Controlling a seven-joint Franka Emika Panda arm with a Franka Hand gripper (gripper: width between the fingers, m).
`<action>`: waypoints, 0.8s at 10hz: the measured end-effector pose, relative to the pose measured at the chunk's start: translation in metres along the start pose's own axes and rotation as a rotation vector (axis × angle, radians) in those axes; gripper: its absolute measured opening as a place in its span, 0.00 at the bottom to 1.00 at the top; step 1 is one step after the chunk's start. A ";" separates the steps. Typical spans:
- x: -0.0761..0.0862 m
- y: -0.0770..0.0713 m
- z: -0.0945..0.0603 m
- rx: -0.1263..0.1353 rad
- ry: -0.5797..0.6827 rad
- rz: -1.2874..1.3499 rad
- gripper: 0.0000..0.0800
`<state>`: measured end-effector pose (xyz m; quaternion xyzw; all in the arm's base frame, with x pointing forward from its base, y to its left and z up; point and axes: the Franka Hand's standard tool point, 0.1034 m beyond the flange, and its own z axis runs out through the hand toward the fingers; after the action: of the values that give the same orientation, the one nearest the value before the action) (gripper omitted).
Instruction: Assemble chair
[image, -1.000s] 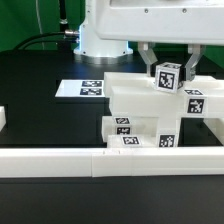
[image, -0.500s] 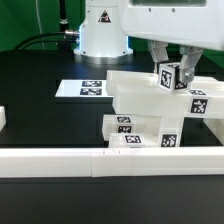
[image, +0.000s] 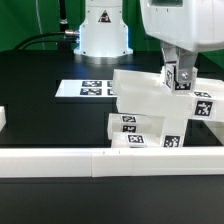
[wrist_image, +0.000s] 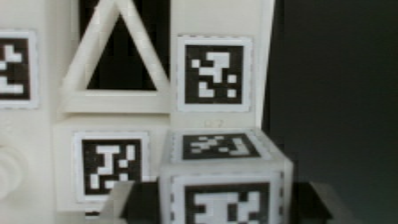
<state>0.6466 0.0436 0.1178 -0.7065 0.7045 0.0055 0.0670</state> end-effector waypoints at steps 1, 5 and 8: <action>0.004 0.000 0.000 0.018 -0.024 0.155 0.36; 0.012 0.003 0.000 0.025 -0.046 0.433 0.36; 0.010 0.003 0.001 0.022 -0.047 0.505 0.49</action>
Offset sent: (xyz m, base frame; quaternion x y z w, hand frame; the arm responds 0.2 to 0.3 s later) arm -0.0121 -0.0172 -0.0027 -0.0042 0.0141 0.1538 0.9880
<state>0.6438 0.0333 0.1156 -0.5068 0.8570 0.0308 0.0878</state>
